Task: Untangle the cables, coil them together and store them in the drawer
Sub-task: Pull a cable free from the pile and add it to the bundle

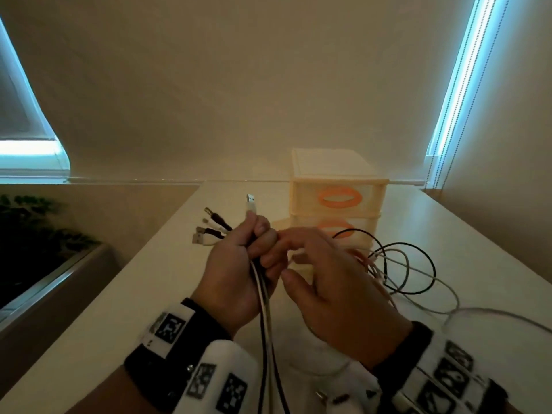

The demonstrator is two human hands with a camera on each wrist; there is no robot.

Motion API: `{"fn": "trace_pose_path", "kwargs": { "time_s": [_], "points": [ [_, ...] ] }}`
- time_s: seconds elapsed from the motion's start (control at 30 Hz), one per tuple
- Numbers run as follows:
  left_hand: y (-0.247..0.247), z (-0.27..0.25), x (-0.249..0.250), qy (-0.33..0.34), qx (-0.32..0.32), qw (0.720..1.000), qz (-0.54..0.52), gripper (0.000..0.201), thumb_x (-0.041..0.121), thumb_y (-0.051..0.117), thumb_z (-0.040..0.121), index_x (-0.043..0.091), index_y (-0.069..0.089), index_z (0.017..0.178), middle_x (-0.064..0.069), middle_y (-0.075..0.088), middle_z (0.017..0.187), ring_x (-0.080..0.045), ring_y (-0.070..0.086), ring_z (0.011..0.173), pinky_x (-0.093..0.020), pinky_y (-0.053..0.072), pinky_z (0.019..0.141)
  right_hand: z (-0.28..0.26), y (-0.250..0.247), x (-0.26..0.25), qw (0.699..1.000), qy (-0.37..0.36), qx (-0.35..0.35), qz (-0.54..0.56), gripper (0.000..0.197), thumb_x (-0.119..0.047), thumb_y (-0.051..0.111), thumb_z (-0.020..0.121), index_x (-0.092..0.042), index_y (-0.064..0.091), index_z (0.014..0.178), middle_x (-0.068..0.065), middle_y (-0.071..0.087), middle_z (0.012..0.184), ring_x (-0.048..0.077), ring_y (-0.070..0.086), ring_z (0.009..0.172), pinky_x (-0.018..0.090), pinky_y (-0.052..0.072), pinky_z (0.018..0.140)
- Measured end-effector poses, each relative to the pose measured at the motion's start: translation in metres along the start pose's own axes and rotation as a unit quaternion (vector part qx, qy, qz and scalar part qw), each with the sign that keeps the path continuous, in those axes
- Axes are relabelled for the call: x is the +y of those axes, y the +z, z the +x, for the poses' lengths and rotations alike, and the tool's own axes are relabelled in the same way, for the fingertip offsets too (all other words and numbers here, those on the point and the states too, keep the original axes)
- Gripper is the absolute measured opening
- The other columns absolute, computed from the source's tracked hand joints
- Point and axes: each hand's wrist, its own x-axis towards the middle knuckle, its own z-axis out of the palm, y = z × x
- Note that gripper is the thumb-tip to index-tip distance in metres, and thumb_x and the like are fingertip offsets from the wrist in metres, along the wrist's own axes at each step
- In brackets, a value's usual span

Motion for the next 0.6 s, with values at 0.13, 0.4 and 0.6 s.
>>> {"fn": "trace_pose_path", "kwargs": {
  "time_s": [0.13,0.4,0.6],
  "points": [
    [-0.014,0.004,0.016,0.021,0.015,0.999,-0.045,0.039,0.037,0.04,0.107,0.018,0.045,0.073,0.008,0.024,0.057,-0.01,0.027,0.051,-0.023,0.025,0.047,-0.005,-0.007,0.021,0.986,0.101,-0.107,0.08,0.014,-0.027,0.056,0.102,-0.035,0.051,0.112,-0.008,0.07,0.09,0.013,0.07,0.075,0.033,0.059,0.069],
    [-0.023,-0.003,0.051,0.012,-0.139,0.984,-0.107,0.046,0.035,0.025,0.111,0.019,0.047,0.074,0.009,0.03,0.053,-0.007,0.031,0.046,-0.021,0.03,0.048,-0.008,-0.033,0.054,0.974,0.134,-0.162,-0.084,0.024,-0.048,0.049,0.098,-0.034,0.059,0.082,-0.007,0.068,0.081,0.007,0.064,0.066,0.027,0.053,0.06],
    [-0.011,-0.012,0.053,-0.053,-0.247,0.967,-0.038,0.046,0.036,0.011,0.111,0.02,0.04,0.079,0.011,0.028,0.051,-0.004,0.027,0.041,-0.019,0.019,0.041,-0.007,-0.051,0.056,0.987,0.15,-0.038,-0.035,0.022,-0.029,0.05,0.103,-0.033,0.061,0.084,-0.009,0.066,0.073,0.003,0.062,0.061,0.011,0.043,0.054]
  ]
}}
